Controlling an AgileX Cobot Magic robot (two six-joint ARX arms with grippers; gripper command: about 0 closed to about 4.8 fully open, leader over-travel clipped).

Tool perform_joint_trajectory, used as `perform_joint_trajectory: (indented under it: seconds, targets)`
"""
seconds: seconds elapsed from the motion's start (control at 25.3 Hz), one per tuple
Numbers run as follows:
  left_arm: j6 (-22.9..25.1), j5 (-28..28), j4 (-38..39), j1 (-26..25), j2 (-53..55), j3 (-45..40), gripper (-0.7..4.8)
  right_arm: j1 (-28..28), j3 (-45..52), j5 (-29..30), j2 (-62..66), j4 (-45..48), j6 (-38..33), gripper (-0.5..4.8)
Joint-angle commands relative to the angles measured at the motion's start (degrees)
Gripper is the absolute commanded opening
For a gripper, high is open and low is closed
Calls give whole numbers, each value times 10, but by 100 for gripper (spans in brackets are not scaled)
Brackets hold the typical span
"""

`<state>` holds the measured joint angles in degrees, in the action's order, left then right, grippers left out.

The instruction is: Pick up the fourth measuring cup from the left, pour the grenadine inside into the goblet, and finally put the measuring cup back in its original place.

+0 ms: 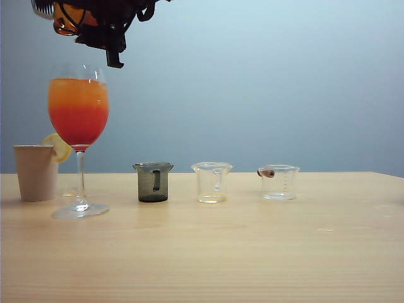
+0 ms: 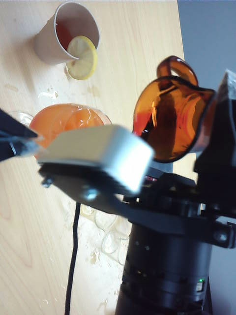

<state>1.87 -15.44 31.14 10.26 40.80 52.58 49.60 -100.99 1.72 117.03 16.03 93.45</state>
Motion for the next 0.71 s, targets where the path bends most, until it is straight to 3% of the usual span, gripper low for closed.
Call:
perform_joint_trajectory:
  seconds: [0.04, 0.28, 0.47, 0.71]
  targets:
    - [0, -2, -3, 0, -1, 2, -4, -4, -4, -9, -10, 4, -97, 198]
    - [0, -2, -3, 0, -1, 2, -4, -1, -4, -36, -17, 0, -220, 198]
    - [0, -2, -3, 0, -1, 2, -4, -10, -5, -45, -30, -8, -393, 198]
    - [0, -2, -3, 0, -1, 2, -4, -55, -4, 50, -44, -46, -628, 198]
